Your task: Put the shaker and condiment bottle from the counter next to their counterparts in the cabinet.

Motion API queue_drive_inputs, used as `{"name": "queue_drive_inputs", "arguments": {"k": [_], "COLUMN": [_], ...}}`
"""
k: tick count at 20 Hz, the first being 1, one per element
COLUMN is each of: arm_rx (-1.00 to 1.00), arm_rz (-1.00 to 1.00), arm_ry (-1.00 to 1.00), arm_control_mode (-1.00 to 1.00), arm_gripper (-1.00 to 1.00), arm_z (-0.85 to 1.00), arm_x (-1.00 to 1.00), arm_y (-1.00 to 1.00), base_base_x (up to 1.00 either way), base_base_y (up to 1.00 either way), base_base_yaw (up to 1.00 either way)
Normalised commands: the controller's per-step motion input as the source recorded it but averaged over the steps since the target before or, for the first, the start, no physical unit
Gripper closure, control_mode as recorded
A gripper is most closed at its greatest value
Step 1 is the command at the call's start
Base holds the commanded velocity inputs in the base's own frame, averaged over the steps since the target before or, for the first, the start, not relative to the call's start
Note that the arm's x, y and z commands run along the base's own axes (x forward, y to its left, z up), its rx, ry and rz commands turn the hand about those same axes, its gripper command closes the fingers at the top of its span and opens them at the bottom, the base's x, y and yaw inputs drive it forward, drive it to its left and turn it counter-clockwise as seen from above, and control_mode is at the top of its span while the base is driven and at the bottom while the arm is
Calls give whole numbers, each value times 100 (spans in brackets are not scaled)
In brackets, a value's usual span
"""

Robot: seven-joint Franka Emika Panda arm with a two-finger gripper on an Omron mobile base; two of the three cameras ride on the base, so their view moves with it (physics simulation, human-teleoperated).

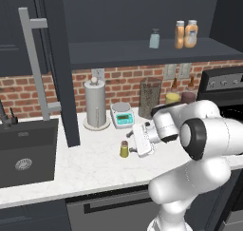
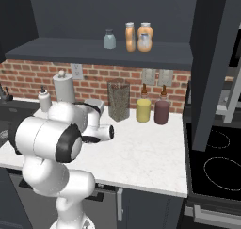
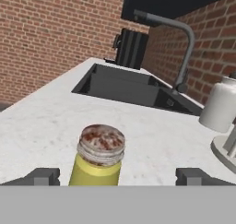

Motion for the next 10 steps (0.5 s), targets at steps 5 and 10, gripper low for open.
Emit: {"name": "queue_drive_inputs", "arguments": {"k": [5,10], "arm_rx": [0,0], "arm_rz": [0,0], "arm_ry": [0,0], "arm_control_mode": [-100,-100], "arm_gripper": [-100,-100], "arm_z": [-30,-33], "arm_x": [0,0], "arm_y": [18,18], "base_base_x": [0,0], "base_base_y": [0,0], "base_base_yaw": [0,0]}}
